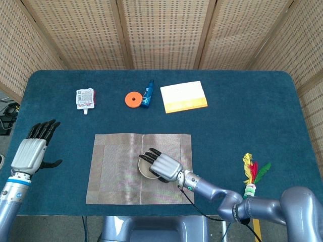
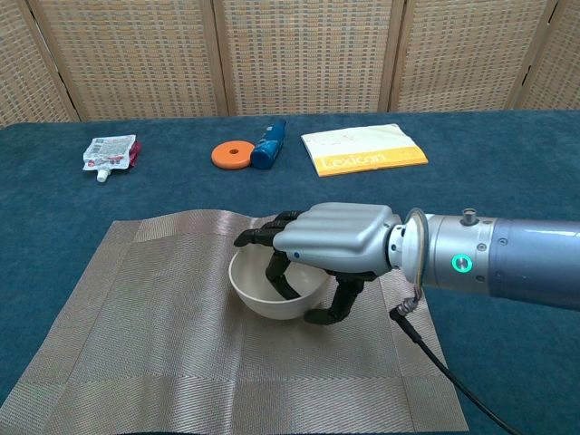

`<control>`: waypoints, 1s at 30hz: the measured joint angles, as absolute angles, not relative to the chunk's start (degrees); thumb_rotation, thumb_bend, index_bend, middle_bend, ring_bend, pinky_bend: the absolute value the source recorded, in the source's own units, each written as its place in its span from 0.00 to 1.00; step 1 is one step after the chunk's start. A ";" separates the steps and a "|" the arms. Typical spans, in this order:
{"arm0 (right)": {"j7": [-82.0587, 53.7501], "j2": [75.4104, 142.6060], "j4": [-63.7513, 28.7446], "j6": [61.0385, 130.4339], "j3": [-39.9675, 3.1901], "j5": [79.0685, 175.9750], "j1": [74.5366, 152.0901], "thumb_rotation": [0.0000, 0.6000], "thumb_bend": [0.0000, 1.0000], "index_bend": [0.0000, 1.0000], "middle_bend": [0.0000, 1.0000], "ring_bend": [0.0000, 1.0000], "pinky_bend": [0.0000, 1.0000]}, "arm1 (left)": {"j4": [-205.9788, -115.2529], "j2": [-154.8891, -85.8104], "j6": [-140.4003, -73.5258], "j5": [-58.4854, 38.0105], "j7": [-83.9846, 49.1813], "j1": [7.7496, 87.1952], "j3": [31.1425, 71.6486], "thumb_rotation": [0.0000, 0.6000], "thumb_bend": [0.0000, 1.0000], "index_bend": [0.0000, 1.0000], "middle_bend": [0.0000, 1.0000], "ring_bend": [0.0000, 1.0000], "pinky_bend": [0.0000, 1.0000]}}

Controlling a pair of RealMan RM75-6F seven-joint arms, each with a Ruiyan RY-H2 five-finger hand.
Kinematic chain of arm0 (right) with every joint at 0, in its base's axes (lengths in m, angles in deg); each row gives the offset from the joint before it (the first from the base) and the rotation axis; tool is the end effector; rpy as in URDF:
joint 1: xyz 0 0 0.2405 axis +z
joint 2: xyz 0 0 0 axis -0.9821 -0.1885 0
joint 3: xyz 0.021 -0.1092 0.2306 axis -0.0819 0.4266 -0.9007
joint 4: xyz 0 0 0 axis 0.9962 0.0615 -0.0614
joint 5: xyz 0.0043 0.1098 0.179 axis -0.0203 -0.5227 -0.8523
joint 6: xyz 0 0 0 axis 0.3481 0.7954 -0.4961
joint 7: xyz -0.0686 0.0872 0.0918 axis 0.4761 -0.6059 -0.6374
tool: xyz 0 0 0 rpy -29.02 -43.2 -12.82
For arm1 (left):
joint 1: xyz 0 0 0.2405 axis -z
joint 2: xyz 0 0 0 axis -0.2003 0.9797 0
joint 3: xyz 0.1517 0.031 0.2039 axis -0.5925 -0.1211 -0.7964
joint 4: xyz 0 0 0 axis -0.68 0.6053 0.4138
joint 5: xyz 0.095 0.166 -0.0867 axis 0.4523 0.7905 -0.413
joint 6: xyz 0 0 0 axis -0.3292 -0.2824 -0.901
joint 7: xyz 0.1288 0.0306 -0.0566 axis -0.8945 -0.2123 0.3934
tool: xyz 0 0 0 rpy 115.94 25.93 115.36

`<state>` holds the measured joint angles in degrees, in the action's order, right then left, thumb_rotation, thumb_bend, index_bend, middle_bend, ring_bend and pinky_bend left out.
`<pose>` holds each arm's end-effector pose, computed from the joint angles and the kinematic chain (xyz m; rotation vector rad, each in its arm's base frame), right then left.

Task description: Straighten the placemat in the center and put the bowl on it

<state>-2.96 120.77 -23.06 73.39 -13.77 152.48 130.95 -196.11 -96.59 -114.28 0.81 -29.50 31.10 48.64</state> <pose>-0.0790 -0.3038 -0.0872 2.4617 -0.6497 0.9634 -0.2403 0.2485 0.1422 -1.5339 -0.9851 -0.8600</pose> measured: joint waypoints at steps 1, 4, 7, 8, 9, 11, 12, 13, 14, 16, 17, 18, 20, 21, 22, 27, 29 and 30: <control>-2.74 120.82 -23.04 73.73 -13.68 152.54 130.95 1.00 0.10 0.06 0.00 0.00 0.00 | -196.12 -96.57 -114.27 0.77 -29.53 31.11 48.67 1.00 0.00 0.00 0.00 0.00 0.00; -2.49 120.05 -24.25 74.48 -13.57 152.82 130.63 1.00 0.06 0.00 0.00 0.00 0.00 | -196.09 -96.57 -114.09 0.62 -29.49 31.20 48.77 1.00 0.00 0.00 0.00 0.00 0.00; -1.52 117.33 -26.96 76.88 -13.34 153.43 129.97 1.00 0.06 0.00 0.00 0.00 0.00 | -196.07 -96.50 -113.96 0.61 -29.43 31.22 48.77 1.00 0.00 0.00 0.00 0.00 0.00; -1.14 116.23 -27.81 77.64 -13.25 153.64 129.72 1.00 0.06 0.00 0.00 0.00 0.00 | -196.07 -96.49 -113.99 0.63 -29.41 31.19 48.77 1.00 0.00 0.00 0.00 0.00 0.00; -0.74 115.09 -28.64 78.24 -13.14 153.84 129.44 1.00 0.06 0.00 0.00 0.00 0.00 | -196.08 -96.49 -114.04 0.65 -29.40 31.17 48.77 1.00 0.00 0.00 0.00 0.00 0.00; 0.18 112.31 -30.48 79.54 -12.79 154.32 128.66 1.00 0.06 0.00 0.00 0.00 0.00 | -196.13 -96.47 -114.34 0.87 -29.38 31.04 48.75 1.00 0.00 0.00 0.00 0.00 0.00; 0.57 111.02 -31.27 80.16 -12.59 154.55 128.26 1.00 0.06 0.00 0.00 0.00 0.00 | -196.18 -96.45 -114.52 1.04 -29.36 30.94 48.72 1.00 0.00 0.00 0.00 0.00 0.00; 1.10 109.23 -32.30 81.08 -12.27 154.88 127.66 1.00 0.06 0.00 0.00 0.00 0.00 | -196.25 -96.43 -114.79 1.30 -29.32 30.79 48.66 1.00 0.00 0.00 0.00 0.00 0.00; 1.49 107.87 -33.04 81.82 -12.00 155.14 127.15 1.00 0.06 0.00 0.00 0.00 0.00 | -196.31 -96.43 -115.01 1.51 -29.31 30.67 48.61 1.00 0.00 0.00 0.00 0.00 0.00; 2.46 104.48 -34.40 84.08 -11.20 155.75 125.55 1.00 0.06 0.00 0.00 0.00 0.00 | -196.29 -96.50 -115.83 2.12 -29.41 30.23 48.39 1.00 0.00 0.00 0.00 0.00 0.00; 2.81 102.87 -34.77 85.45 -10.77 156.02 124.56 1.00 0.06 0.00 0.00 0.00 0.00 | -196.19 -96.65 -116.44 2.52 -29.47 29.95 48.27 1.00 0.00 0.00 0.00 0.00 0.00; 3.09 101.27 -35.15 87.02 -10.32 156.31 123.46 1.00 0.06 0.00 0.00 0.00 0.00 | -196.02 -96.86 -117.16 2.95 -29.54 29.64 48.16 1.00 0.00 0.00 0.00 0.00 0.00; 3.41 97.94 -35.59 91.14 -9.34 156.77 120.52 1.00 0.06 0.00 0.00 0.00 0.00 | -195.27 -97.66 -119.13 4.01 -29.72 28.79 47.91 1.00 0.00 0.00 0.00 0.00 0.00; 3.35 96.74 -35.55 93.03 -8.96 156.81 119.07 1.00 0.06 0.00 0.00 0.00 0.00 | -194.83 -98.09 -120.08 4.51 -29.78 28.37 47.80 1.00 0.00 0.00 0.00 0.00 0.00; 3.02 95.39 -35.31 95.63 -8.54 156.68 116.99 1.00 0.05 0.00 0.00 0.00 0.00 | -194.22 -98.66 -121.40 5.23 -29.82 27.70 47.58 1.00 0.00 0.00 0.00 0.00 0.00; 0.23 92.53 -32.63 106.59 -7.72 154.43 107.97 1.00 0.00 0.00 0.00 0.00 0.00 | -192.27 -100.03 -125.09 7.73 -29.46 24.12 45.47 1.00 0.00 0.00 0.00 0.00 0.00; -1.78 91.94 -31.43 110.19 -7.71 152.22 104.14 1.00 0.00 0.00 0.00 0.00 0.00 | -191.87 -100.15 -125.77 8.06 -29.18 23.10 44.73 1.00 0.00 0.00 0.00 0.00 0.00; -2.80 91.77 -31.00 111.19 -7.74 151.20 102.90 1.00 0.00 0.00 0.00 0.00 0.00 | -191.75 -100.16 -125.93 8.18 -29.02 22.76 44.48 1.00 0.00 0.00 0.00 0.00 0.00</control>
